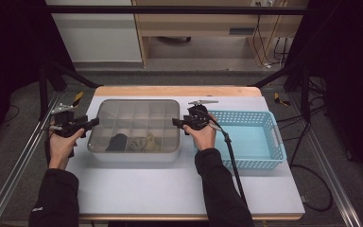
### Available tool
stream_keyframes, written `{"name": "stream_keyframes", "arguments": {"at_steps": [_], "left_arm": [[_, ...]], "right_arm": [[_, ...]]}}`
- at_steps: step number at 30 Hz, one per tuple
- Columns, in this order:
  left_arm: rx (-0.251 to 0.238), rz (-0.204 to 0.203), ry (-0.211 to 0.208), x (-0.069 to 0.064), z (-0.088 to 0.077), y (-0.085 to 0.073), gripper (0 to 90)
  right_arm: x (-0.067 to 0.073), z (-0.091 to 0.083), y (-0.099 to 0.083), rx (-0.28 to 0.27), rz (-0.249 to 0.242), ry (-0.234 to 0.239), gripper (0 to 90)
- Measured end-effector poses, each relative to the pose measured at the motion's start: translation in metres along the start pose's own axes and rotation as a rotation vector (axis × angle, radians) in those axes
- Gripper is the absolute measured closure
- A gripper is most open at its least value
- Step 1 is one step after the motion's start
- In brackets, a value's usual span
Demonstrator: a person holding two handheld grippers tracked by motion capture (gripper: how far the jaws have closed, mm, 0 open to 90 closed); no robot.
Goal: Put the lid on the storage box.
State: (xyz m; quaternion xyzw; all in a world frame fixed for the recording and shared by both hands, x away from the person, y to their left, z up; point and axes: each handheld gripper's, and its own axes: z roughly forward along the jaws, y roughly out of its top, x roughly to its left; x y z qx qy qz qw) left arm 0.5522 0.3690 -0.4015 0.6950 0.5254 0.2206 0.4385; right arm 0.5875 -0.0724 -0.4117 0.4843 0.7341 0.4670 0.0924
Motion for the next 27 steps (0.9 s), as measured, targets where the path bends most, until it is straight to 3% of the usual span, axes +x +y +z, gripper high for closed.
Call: {"name": "stream_keyframes", "arguments": {"at_steps": [7, 14, 18, 27], "left_arm": [[-0.087, 0.005, -0.018, -0.011, -0.041, -0.014, 37.0], [-0.139, 0.009, -0.019, -0.023, -0.067, -0.039, 40.0], [-0.14, -0.008, -0.026, -0.027, -0.079, -0.055, 43.4], [-0.13, -0.017, -0.009, -0.03, -0.1, -0.086, 48.0]], "right_arm": [[0.003, -0.038, -0.005, -0.092, -0.029, 0.013, 41.6], [-0.008, -0.085, -0.027, -0.152, -0.077, -0.027, 43.6], [-0.02, -0.113, -0.044, -0.179, -0.104, -0.065, 44.8], [-0.051, -0.168, -0.086, -0.214, -0.108, -0.164, 54.9]]}}
